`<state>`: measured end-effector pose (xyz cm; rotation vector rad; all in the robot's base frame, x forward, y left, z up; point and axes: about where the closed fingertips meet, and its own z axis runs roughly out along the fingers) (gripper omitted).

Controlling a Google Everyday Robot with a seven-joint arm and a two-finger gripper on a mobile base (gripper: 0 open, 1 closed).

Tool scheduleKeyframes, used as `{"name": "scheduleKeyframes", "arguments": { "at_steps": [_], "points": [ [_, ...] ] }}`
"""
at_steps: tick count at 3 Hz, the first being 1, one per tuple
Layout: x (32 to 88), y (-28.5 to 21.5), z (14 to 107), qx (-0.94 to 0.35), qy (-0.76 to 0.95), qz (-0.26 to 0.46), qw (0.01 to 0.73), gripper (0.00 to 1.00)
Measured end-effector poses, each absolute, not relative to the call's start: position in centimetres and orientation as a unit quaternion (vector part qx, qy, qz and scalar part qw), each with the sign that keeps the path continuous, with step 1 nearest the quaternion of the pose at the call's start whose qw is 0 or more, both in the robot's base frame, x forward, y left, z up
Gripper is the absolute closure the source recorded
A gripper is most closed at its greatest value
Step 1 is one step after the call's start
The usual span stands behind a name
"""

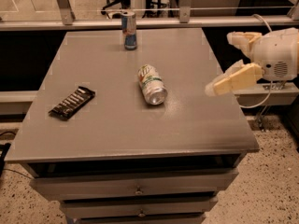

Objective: Knock 7up can over

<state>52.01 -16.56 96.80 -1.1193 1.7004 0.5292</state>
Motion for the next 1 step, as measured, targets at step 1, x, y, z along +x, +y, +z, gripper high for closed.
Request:
{"name": "scheduleKeyframes", "arguments": {
  "at_steps": [1],
  "points": [
    [51.82,-16.94,96.77,-0.462,0.704,0.217,0.493,0.0]
  ]
}}
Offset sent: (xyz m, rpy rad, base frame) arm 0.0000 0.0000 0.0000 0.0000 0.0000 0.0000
